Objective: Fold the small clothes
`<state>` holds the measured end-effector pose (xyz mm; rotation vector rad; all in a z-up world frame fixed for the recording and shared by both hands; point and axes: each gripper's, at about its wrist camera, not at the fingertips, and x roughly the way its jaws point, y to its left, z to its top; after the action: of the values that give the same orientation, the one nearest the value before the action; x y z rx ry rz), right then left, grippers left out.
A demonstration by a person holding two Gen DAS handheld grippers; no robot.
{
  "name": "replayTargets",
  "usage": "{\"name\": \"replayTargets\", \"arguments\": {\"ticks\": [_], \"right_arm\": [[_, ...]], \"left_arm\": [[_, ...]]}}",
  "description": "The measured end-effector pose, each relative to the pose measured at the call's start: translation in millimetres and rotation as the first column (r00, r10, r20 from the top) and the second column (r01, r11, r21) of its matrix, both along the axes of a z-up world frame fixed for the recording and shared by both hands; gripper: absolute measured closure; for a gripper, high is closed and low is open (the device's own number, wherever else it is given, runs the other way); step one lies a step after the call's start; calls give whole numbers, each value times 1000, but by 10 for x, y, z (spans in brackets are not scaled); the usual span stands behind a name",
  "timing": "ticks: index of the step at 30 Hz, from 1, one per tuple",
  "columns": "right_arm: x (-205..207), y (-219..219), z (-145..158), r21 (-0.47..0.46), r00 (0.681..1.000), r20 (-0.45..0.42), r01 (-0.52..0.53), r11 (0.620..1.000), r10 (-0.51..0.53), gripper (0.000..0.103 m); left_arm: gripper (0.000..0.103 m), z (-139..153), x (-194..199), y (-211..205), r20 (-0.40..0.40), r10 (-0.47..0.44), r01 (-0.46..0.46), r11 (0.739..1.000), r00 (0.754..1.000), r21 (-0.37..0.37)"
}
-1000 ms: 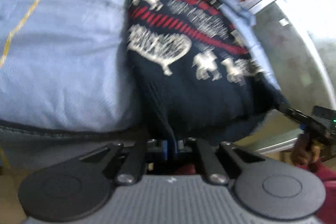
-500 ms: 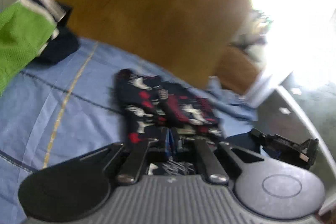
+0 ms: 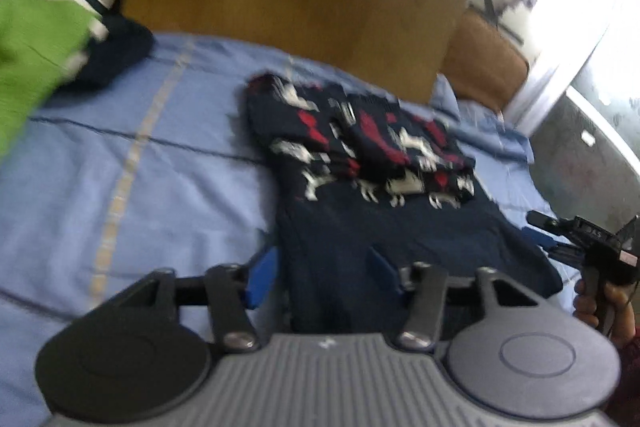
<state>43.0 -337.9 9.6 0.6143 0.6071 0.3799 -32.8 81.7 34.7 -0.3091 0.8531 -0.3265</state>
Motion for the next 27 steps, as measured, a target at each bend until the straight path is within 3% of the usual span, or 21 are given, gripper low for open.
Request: {"name": "replayTargets", "arguments": {"ticks": [2, 3, 4, 6, 10, 13, 15, 17, 18, 20, 21, 24, 27], "right_arm": [[8, 110, -12, -21, 1000, -25, -12, 1000, 12, 46], [7, 133, -34, -17, 999, -35, -36, 999, 36, 69], [3, 171, -50, -14, 998, -39, -57, 998, 56, 82], [-41, 226, -10, -50, 999, -6, -36, 998, 35, 88], [-272, 319, 243, -132, 987, 160, 29, 991, -8, 89], [-327, 491, 334, -219, 964, 264, 62, 974, -2, 89], [-205, 613, 277, -278, 972, 233, 59, 959, 8, 89], [0, 697, 131, -331, 991, 136, 43, 943, 2, 80], [51, 673, 63, -320, 996, 87, 41, 947, -14, 69], [-29, 587, 76, -285, 994, 99, 74, 956, -47, 62], [-99, 556, 128, -292, 990, 128, 95, 952, -60, 60], [-278, 565, 284, -286, 978, 199, 116, 951, -59, 59], [-351, 696, 416, -213, 975, 220, 27, 977, 21, 59]], "left_arm": [[98, -122, 126, -128, -38, -51, 51, 999, 998, 15], [98, -163, 151, -181, -43, -58, 60, 998, 997, 35], [98, -178, 148, -212, -28, -55, 57, 997, 998, 55], [98, -117, 73, -201, 12, -29, 28, 997, 1000, 75], [98, 150, -207, -131, 195, 34, -54, 993, 980, 101], [98, 173, -204, -215, 290, 57, -116, 975, 955, 191], [98, 25, -42, -291, 257, 48, -110, 966, 965, 233], [96, -201, 141, -370, 150, 31, -71, 962, 988, 265], [92, -245, 124, -389, 151, 35, -76, 958, 988, 278], [86, -167, -5, -397, 201, 19, -82, 948, 979, 308], [79, -105, -68, -369, 224, 32, -101, 947, 974, 305], [81, 168, -247, -261, 304, 103, -173, 961, 947, 215], [81, 326, -292, -364, 330, 53, -106, 983, 942, 146]]}}
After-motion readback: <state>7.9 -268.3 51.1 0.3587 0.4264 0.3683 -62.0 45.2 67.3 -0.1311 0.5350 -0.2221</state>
